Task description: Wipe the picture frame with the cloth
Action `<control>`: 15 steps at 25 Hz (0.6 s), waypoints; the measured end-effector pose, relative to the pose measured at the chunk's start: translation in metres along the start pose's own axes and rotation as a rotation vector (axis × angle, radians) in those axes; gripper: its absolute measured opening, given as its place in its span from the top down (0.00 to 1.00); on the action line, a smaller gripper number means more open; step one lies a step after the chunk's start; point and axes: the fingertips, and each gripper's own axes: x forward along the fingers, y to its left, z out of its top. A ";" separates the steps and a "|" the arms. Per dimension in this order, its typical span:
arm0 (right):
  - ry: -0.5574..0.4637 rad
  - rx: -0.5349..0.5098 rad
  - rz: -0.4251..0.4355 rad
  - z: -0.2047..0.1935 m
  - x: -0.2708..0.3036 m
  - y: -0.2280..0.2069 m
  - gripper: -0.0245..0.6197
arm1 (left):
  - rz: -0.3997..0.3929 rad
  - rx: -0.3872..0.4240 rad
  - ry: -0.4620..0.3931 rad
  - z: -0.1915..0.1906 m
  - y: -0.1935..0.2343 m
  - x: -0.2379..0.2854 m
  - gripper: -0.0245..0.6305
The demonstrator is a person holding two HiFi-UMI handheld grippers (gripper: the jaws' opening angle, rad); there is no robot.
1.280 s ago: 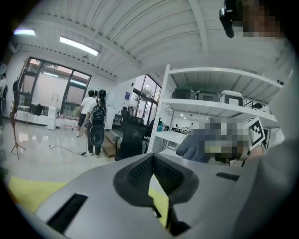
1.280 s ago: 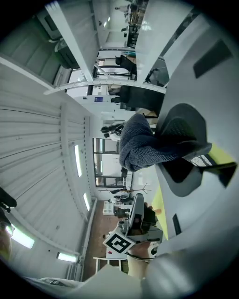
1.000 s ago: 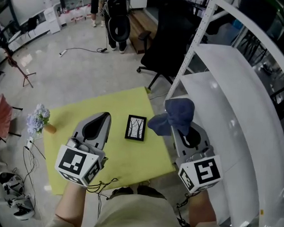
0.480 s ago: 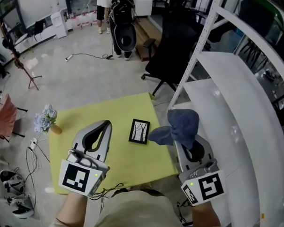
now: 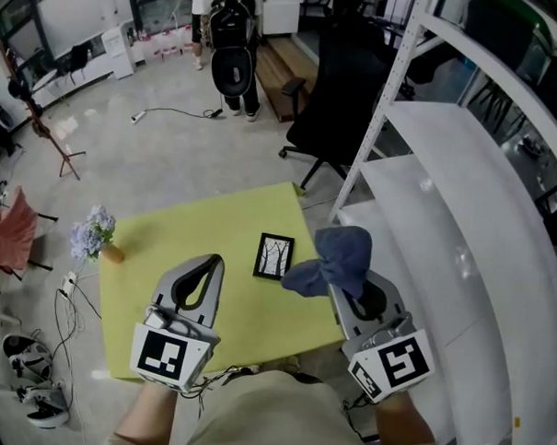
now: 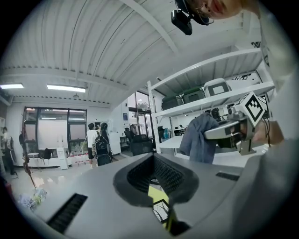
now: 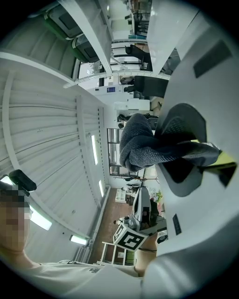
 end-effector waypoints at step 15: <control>0.014 0.027 -0.007 -0.008 -0.007 -0.013 0.87 | -0.015 -0.007 0.005 -0.002 -0.010 0.002 0.95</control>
